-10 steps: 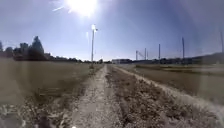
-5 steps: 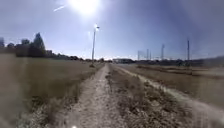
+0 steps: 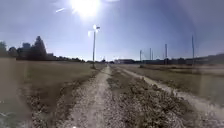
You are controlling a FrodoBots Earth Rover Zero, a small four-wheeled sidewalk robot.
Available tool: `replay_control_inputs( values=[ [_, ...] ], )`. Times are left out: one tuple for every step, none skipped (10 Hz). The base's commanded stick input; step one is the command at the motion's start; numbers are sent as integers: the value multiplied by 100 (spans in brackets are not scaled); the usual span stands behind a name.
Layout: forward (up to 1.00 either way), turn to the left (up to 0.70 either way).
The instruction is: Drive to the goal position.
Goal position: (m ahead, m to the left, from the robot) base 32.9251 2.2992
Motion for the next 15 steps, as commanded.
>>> replay_control_inputs(
  values=[
    [85, 0],
    [85, 0],
    [85, 0],
    [85, -16],
    [85, -30],
    [85, -11],
    [85, 0],
    [85, 0],
    [85, 0],
    [85, 0],
    [85, 0],
    [85, 0],
    [85, 0],
    [85, 0],
    [85, 0]
  ],
)
